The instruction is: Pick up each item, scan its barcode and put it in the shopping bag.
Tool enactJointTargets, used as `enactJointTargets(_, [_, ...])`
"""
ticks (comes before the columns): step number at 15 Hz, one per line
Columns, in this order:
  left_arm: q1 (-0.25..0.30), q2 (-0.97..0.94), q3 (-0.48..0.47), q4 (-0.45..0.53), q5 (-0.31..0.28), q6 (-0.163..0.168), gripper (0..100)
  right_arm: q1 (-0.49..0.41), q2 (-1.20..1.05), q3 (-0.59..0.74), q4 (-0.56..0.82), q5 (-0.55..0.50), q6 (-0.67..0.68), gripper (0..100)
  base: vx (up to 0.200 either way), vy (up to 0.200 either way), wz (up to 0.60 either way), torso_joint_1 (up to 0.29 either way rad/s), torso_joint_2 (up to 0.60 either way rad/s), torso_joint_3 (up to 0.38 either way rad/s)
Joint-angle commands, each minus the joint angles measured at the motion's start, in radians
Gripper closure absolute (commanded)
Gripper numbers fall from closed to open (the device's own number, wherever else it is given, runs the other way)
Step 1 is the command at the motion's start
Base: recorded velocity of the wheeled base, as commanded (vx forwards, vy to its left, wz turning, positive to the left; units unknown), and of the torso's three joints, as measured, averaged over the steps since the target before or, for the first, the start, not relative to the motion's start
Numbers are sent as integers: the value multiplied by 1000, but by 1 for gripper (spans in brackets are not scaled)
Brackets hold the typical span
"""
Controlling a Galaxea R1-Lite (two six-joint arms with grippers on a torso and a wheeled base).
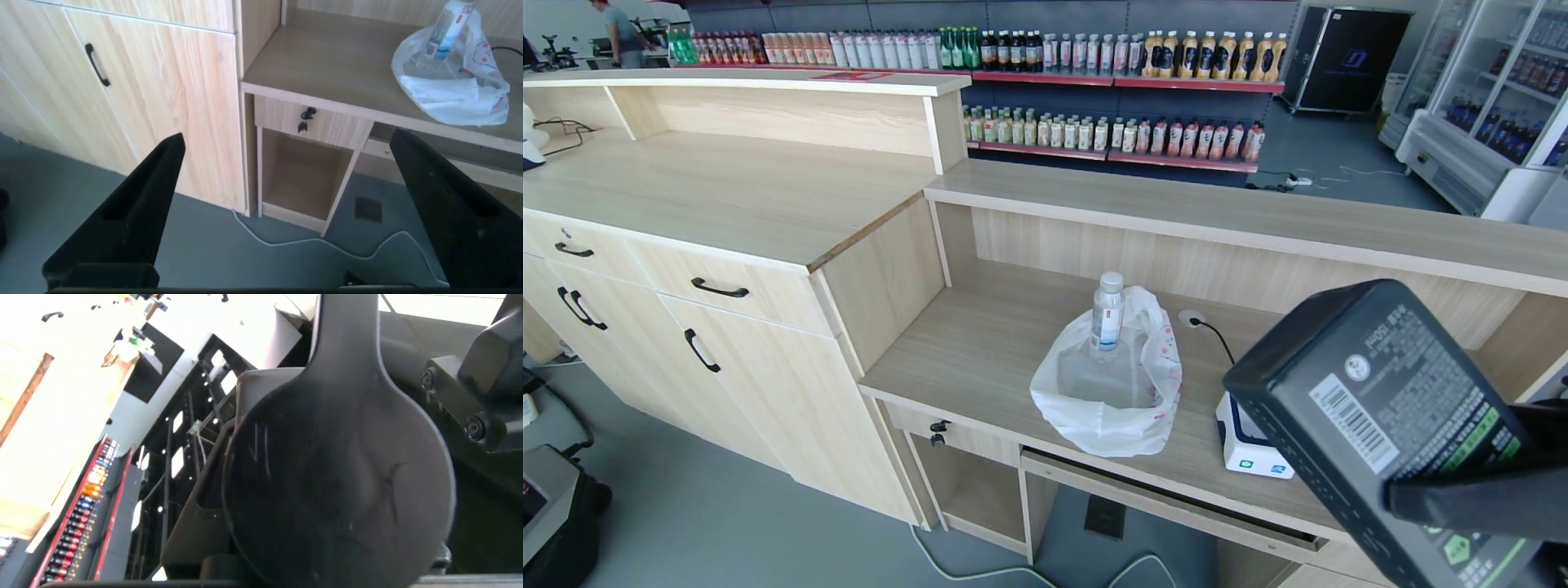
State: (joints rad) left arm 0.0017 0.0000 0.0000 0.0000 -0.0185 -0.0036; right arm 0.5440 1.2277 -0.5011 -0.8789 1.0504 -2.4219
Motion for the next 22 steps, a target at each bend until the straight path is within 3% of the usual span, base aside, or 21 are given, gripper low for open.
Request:
enactJointTargets(1, [0,2,0,0,0,1,0,1,6,1,0,2,0,100,0,0,0,0,0,0])
enactJointTargets(11, [0,2,0,0,0,-1,0,-7,7,-7,0,2,29,100,0,0,0,0,0,0])
enactJointTargets(14, [0,2,0,0,0,1,0,-85,-45,-13,-5,2,110,100,0,0,0,0,0,0])
enactJointTargets(16, [0,2,0,0,0,1,0,-199,-65,-13,5,-41,245,100,0,0,0,0,0,0])
enactJointTargets(19, [0,2,0,0,0,1,0,-633,-154,33,29,-306,741,100,0,0,0,0,0,0])
enactJointTargets(20, [0,2,0,0,0,-1,0,-711,-186,38,69,-363,828,100,0,0,0,0,0,0])
enactJointTargets(21, [0,2,0,0,0,1,0,-868,-241,41,235,-492,1011,100,0,0,0,0,0,0])
enactJointTargets(22, [0,2,0,0,0,-1,0,-918,-244,36,267,-593,1136,100,0,0,0,0,0,0])
